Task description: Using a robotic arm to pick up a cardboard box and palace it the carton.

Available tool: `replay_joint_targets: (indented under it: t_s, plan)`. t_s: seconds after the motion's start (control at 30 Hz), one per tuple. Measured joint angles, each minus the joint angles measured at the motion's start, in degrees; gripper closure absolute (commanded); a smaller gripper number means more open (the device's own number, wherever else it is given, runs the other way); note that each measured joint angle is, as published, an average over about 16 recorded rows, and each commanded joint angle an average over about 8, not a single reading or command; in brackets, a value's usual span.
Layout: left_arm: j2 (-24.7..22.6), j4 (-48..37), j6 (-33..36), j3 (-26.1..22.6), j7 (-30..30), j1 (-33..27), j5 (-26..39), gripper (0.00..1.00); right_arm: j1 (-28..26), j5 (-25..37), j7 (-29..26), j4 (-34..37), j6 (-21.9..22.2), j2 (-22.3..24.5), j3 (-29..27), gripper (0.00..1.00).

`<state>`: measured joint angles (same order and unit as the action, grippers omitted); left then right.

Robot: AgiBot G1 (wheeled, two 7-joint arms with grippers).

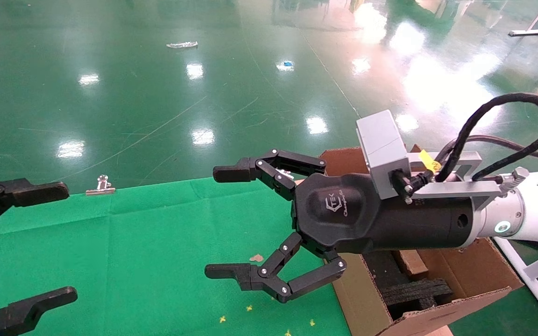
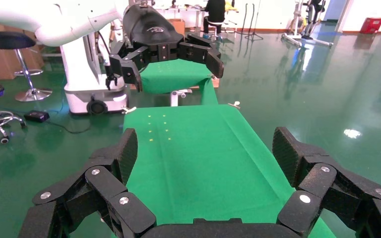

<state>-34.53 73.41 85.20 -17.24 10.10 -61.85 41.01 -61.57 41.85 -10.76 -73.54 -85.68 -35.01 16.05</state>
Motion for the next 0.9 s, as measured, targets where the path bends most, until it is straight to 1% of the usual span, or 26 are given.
replay_joint_targets:
  t_s: [0.9]
  plan:
    - [0.0,0.0,0.0,0.0,0.0,0.0,0.0,0.00,-0.1,0.1,0.0,0.1,0.0,0.0,0.1,0.00]
